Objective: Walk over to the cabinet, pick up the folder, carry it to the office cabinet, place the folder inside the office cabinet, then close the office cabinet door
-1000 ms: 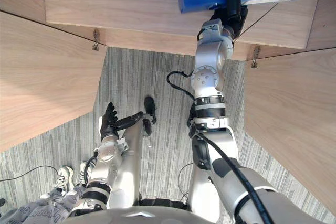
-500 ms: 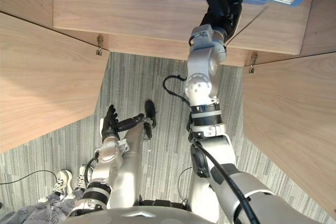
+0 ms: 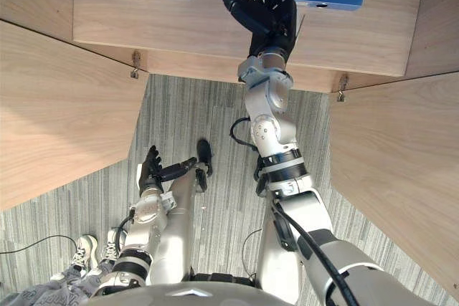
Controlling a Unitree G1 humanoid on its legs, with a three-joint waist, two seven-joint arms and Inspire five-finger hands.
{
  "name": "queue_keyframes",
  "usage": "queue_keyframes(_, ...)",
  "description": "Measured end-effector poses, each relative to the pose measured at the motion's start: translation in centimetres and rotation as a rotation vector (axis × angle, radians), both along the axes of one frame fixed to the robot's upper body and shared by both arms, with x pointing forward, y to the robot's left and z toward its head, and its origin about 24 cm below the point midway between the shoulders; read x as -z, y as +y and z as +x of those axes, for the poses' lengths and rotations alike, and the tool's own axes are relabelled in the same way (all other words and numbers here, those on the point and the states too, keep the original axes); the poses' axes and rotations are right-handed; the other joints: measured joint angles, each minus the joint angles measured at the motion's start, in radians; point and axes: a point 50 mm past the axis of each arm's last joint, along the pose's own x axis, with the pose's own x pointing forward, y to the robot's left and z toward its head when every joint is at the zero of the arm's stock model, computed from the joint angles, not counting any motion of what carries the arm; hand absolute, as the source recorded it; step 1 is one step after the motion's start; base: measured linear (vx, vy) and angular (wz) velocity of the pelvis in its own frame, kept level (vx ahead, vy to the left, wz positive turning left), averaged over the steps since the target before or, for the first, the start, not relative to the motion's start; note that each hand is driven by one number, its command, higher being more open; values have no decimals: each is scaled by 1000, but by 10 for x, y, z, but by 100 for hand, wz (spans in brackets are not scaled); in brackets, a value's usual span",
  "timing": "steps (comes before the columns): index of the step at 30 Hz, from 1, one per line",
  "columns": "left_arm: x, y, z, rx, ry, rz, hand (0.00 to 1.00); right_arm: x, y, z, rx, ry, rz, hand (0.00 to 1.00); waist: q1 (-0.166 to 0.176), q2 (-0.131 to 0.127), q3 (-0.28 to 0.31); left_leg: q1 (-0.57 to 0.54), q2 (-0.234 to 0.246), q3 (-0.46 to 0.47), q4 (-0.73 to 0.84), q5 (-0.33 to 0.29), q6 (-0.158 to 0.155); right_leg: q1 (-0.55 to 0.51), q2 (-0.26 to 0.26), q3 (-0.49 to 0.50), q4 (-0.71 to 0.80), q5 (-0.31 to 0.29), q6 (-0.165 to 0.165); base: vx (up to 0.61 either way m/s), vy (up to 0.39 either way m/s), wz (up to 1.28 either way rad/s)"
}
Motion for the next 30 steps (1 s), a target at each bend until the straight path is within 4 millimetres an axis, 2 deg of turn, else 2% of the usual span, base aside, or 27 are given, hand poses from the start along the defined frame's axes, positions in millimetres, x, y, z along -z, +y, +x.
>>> queue_keyframes(4, 1, 0, -1, 0, -1, -15, 100, 6, 2, 3, -75, 0, -85, 100, 0, -10, -5, -1, 0, 0, 0, 0, 0, 0, 0, 0, -3, 1, 1, 0, 0, 0)
queue_keyframes(8, 1, 1, -1, 15, -6, -20, 100, 7, 0, 3, -137, -44, -257, 100, 0, -12, -6, -1, 0, 1, -2, 0, 0, 0, 0, -1, -6, 2, 1, 0, 0, 0)
queue_keyframes(9, 1, 1, -1, 18, -7, -20, 100, 6, -2, 3, -142, -51, -278, 0, 0, -12, -6, -1, 0, 1, -2, 0, 0, 0, 0, -1, -6, 2, 2, 0, 0, 0)
queue_keyframes(17, 2, 6, -3, 46, -16, -12, 100, -1, -35, 6, -107, -80, -377, 0, -9, -22, -8, 1, 0, 3, -7, 0, 1, 3, 0, 0, -14, 7, 5, 0, 0, 0)
queue_keyframes(20, 3, 11, -5, 48, -9, 0, 100, -1, -37, 6, -114, -83, -372, 0, -21, -39, -8, 14, 0, 9, -15, 1, 2, 11, 0, 3, -19, 7, 5, -2, 0, -1)
queue_keyframes(26, 5, 14, -6, 56, -4, -3, 100, 12, -48, 4, -122, -61, -398, 0, -21, -47, -10, 31, 0, 13, -26, 0, 3, 31, 2, 2, -36, 8, 7, 0, 0, 0)
queue_keyframes(27, 5, 14, -6, 56, -4, -4, 100, 15, -48, 4, -128, -53, -400, 100, -21, -47, -10, 31, 0, 14, -28, 0, 3, 31, 2, 2, -37, 8, 7, 0, 0, 0)
queue_keyframes(30, 5, 14, -6, 60, -5, -5, 100, 22, -50, 3, -145, -38, -417, 100, -21, -47, -9, 31, 0, 15, -30, 0, 3, 30, 2, 3, -39, 8, 7, 0, 0, 0)
